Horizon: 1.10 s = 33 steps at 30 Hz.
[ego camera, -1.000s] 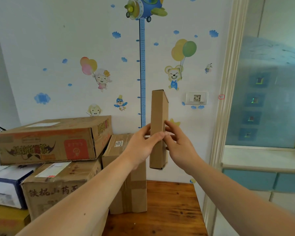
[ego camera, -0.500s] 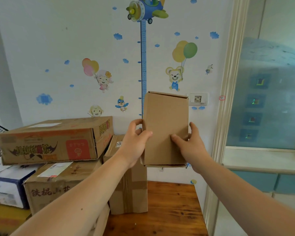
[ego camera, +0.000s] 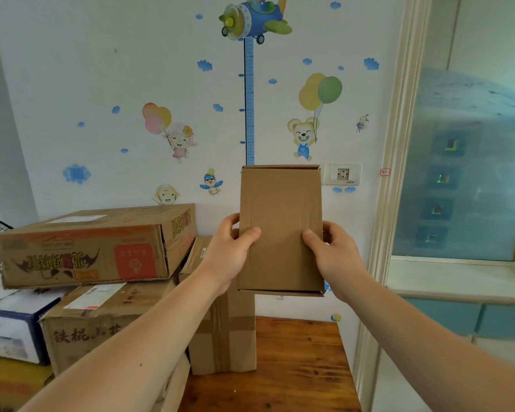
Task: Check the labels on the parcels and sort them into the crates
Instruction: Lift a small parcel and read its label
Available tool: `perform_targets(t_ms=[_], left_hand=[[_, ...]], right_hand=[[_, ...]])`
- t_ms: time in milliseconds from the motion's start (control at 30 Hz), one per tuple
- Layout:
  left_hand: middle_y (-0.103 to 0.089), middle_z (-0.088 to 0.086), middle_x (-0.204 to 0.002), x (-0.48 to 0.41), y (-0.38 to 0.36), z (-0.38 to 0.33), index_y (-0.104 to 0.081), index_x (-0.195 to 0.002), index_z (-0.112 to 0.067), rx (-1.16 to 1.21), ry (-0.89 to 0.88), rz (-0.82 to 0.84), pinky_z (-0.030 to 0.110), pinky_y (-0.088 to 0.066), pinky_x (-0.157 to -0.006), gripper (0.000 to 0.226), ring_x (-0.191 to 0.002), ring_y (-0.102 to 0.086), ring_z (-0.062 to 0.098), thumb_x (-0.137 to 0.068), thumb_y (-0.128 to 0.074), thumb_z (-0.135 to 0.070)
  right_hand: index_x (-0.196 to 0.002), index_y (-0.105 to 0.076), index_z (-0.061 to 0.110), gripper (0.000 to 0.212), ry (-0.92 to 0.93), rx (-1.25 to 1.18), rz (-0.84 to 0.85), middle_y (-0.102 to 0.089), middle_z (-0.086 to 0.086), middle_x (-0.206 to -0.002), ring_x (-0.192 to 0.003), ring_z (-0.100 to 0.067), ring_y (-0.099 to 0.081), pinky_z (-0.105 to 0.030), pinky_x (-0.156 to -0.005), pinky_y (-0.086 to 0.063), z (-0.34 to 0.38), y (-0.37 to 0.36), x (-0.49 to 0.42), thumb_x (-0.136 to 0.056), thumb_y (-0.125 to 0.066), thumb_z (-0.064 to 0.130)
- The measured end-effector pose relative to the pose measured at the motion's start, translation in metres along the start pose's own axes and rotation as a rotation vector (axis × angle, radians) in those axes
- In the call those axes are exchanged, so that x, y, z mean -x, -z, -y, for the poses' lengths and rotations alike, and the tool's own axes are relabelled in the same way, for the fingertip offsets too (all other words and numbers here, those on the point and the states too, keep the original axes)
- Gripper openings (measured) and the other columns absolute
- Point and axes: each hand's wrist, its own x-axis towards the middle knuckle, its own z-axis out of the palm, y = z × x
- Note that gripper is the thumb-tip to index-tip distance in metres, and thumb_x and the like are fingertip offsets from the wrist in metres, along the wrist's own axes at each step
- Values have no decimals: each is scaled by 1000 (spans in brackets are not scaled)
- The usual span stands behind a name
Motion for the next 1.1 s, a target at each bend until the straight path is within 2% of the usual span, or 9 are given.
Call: perform_targets(t_ms=[133,300,533,667,800,867,967,1033,1100], left_hand=[[-66,1,-114,1,3,-1,-46,-131,-21,-4,17,19,45,-54,-94,41,-104,-67,20,-94,-63,-25],[-66,2,-116,3,3,-1,-47,-135,-17,-74,-15,3,43,-54,-95,44,-105,-66,18,-94,-63,-18],[-64,-4,-115,4,7,1,-48,-131,-22,-100,-23,-23,33,-55,-87,39,-103,-64,13,-95,-62,-25],[-59,-7,-115,5,7,1,-30,-144,-31,-120,-27,-108,43,-54,-92,62,-105,-63,17,-93,-66,-27],[-54,-14,-115,7,7,-1,-27,-145,-34,-205,-72,-109,19,-46,-78,64,-97,-55,1,-94,-64,-22],[-48,-10,-132,9,4,1,-21,-149,-35,-275,-77,-80,24,-42,-93,74,-116,-52,10,-91,-67,-28],[-35,0,-148,14,-3,1,-22,-150,-40,-402,-54,-11,43,-37,-111,88,-132,-41,22,-76,-67,-59],[-32,0,-152,16,-8,2,-23,-151,-39,-380,-38,17,44,-33,-114,88,-137,-37,20,-75,-60,-63],[-33,-1,-151,16,-11,0,-29,-151,-37,-378,-67,41,35,-30,-113,67,-137,-35,17,-91,-57,-51]], right_hand=[[-130,-50,25,35,8,-14,30,-59,13,-102,-89,-6,-58,-19,-64,-44,3,-1,2,-97,-58,34],[-115,-45,27,24,15,-24,27,-57,12,-99,-85,-5,-57,-19,-66,-44,2,-2,4,-97,-61,25],[-121,-47,27,29,30,-64,36,-61,6,-106,-92,-10,-61,-24,-69,-48,5,-5,8,-96,-61,33],[-122,-51,27,22,-14,-156,53,-62,5,-110,-99,-14,-63,-37,-84,-55,9,-10,13,-103,-45,38],[-116,-54,27,19,-37,-188,100,-67,-1,-105,-96,-20,-67,-45,-88,-57,13,-11,17,-105,-41,35],[-112,-56,24,15,-27,-200,146,-69,-1,-99,-90,-20,-68,-43,-85,-57,15,-12,21,-103,-47,32],[-104,-60,31,13,4,-219,216,-71,5,-100,-96,-17,-67,-40,-90,-56,18,-14,24,-103,-48,30],[-100,-63,37,19,12,-238,265,-71,7,-103,-101,-16,-67,-37,-91,-55,21,-16,26,-104,-45,30],[-101,-63,40,23,16,-237,297,-73,10,-102,-99,-13,-68,-34,-89,-56,21,-16,26,-104,-45,28]])
